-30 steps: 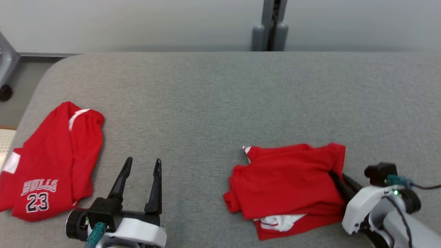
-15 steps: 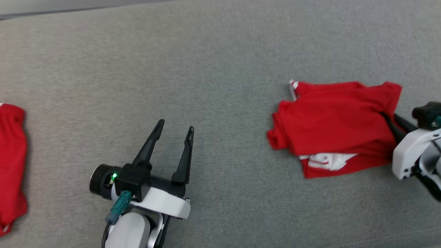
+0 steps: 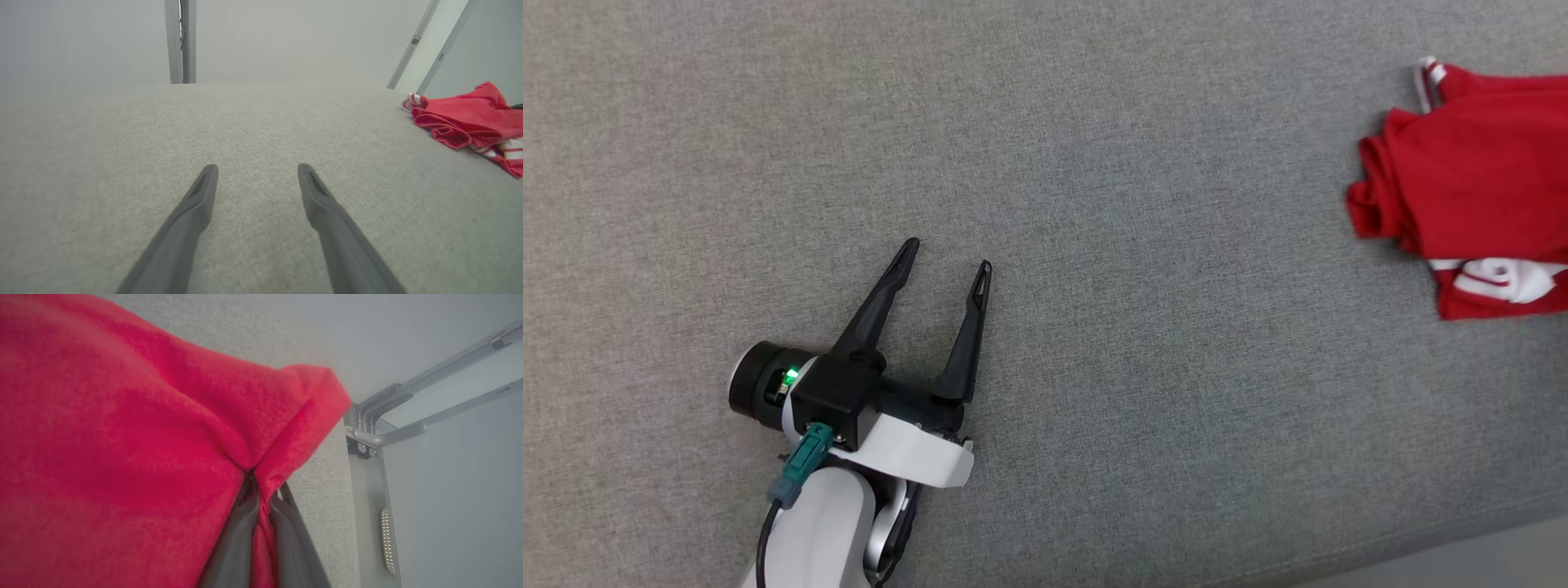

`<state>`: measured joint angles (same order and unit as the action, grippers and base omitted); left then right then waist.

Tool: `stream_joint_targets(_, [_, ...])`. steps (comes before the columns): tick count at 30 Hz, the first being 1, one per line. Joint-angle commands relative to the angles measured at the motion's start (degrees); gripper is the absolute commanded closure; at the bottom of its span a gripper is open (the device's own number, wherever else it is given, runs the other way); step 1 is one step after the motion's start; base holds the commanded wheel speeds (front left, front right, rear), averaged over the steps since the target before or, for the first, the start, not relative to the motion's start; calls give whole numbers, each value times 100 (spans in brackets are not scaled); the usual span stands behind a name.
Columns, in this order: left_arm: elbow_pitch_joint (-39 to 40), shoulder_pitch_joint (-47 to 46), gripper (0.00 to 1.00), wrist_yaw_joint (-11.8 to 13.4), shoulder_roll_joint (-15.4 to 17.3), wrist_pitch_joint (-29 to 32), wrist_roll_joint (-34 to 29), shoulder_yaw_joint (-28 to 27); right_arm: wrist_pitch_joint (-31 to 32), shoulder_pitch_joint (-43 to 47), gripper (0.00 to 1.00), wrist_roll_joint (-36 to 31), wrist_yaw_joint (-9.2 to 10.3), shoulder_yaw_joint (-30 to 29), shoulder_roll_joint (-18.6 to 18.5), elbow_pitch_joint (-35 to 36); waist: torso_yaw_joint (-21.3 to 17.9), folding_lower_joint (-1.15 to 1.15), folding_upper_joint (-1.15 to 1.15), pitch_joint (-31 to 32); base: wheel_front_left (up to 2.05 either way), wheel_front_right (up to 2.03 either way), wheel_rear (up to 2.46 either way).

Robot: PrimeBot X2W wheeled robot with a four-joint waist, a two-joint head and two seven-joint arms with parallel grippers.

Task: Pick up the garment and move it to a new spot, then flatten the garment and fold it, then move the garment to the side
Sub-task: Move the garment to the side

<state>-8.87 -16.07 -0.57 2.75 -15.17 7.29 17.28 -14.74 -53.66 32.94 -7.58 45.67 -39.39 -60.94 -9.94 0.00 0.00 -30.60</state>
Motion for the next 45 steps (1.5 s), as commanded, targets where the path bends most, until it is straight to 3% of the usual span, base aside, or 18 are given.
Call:
stream_joint_targets(1, [-115, -63, 0, -40, 31, 12, -30, -54, -59, -157, 100, -146, 15, -151, -68, -156, -2, 0, 0, -82, 0, 0, 0])
stream_joint_targets(13, [-132, -104, 0, -39, 92, 31, 8, -117, -53, -313, 100, -1801, 14, -1990, -264, -99, 215, 0, 0, -308, 0, 0, 0])
stream_joint_targets(20, [-158, -95, 0, -45, 122, 38, 34, -150, -46, -187, 100, -2593, 14, -3018, -135, -113, 327, 0, 0, -371, 0, 0, 0])
stream_joint_targets(21, [-162, -85, 0, -46, 122, 38, 35, -151, -46, -175, 93, -2680, 14, -3138, -109, -109, 334, 0, 0, -366, 0, 0, 0])
stream_joint_targets(22, [-169, -77, 0, -44, 122, 38, 40, -150, -46, -150, 15, -2779, 14, -3232, -88, -101, 337, 0, 0, -358, 0, 0, 0])
stream_joint_targets(23, [-179, -74, 0, -43, 122, 38, 48, -147, -46, -114, 0, -2873, 14, -3334, -50, -100, 340, 0, 0, -346, 0, 0, 0])
stream_joint_targets(26, [-187, -58, 0, -23, 111, 38, 64, -111, -43, -59, 0, -3311, 13, -3433, 7, -24, 344, 0, 0, -275, 0, 0, 0])
stream_joint_targets(34, [-88, 18, 0, 42, 35, 10, 245, 91, -43, 170, 0, -3742, 13, -4037, 186, 121, 456, 0, 0, 209, 0, 0, 0])
stream_joint_targets(39, [-48, 215, 0, 163, 26, 8, 446, 186, -43, 507, 0, -3741, 13, -4293, 484, 573, 562, 0, 0, 860, 0, 0, 0])
stream_joint_targets(45, [-17, 515, 0, 313, 28, 6, 434, 156, -43, 944, 0, -3288, 13, -4411, 1015, 1309, 613, 0, 0, 1620, 0, 0, 0])
